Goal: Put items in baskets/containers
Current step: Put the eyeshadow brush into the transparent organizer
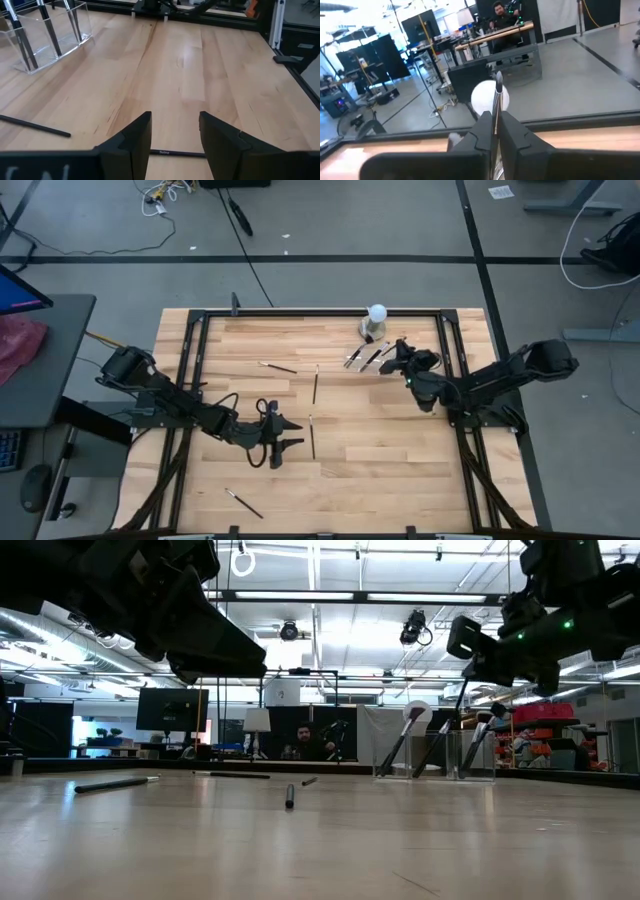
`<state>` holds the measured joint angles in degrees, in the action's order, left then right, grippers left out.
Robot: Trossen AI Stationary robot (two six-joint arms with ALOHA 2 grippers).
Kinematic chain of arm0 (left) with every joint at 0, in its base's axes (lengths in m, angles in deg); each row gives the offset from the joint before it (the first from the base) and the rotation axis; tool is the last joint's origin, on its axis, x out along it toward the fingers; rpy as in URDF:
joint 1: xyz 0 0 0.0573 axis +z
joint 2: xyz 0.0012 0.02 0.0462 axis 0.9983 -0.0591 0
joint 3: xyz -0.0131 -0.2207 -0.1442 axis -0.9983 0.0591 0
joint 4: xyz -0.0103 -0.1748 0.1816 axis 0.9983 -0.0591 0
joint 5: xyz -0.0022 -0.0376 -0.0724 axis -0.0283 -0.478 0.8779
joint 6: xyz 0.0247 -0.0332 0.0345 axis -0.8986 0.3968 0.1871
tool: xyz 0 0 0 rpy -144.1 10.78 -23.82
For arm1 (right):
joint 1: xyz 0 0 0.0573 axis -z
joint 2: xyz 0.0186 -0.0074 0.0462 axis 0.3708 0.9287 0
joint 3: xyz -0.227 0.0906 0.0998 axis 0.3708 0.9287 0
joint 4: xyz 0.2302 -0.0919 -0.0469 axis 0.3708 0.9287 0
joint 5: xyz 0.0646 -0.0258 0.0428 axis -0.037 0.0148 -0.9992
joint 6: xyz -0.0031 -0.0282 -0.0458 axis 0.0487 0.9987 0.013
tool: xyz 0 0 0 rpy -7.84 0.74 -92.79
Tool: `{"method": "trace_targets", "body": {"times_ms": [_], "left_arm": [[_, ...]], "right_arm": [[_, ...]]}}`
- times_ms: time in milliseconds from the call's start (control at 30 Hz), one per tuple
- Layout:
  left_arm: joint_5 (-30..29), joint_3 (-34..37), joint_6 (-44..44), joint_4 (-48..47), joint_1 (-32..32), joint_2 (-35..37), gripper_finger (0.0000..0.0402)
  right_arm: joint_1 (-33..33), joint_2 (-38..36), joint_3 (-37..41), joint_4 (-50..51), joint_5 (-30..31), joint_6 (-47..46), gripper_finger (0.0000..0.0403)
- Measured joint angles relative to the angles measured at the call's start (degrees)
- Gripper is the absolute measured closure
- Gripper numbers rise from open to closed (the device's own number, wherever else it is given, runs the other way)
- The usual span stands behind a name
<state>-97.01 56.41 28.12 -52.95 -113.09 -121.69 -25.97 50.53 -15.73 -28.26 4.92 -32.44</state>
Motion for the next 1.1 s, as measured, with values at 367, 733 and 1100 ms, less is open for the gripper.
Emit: {"method": "trace_targets", "body": {"times_ms": [367,733,1100], "left_arm": [[0.01,0.0,0.02,-0.03,0.0,0.0,0.0236],[0.01,0.0,0.02,-0.08,0.0,0.0,0.0236],[0.01,0.0,0.04,-0.07,0.0,0.0,0.0236]], "right_arm": [[-0.02,2.04,0.0,1.33,0.07,-3.44,0.0392],[-4.17,-0.83,-0.02,-17.96,4.89,26.22,0.0392],[-7.67,-0.95,-0.02,-5.96,8.5,12.42,0.0392]]}}
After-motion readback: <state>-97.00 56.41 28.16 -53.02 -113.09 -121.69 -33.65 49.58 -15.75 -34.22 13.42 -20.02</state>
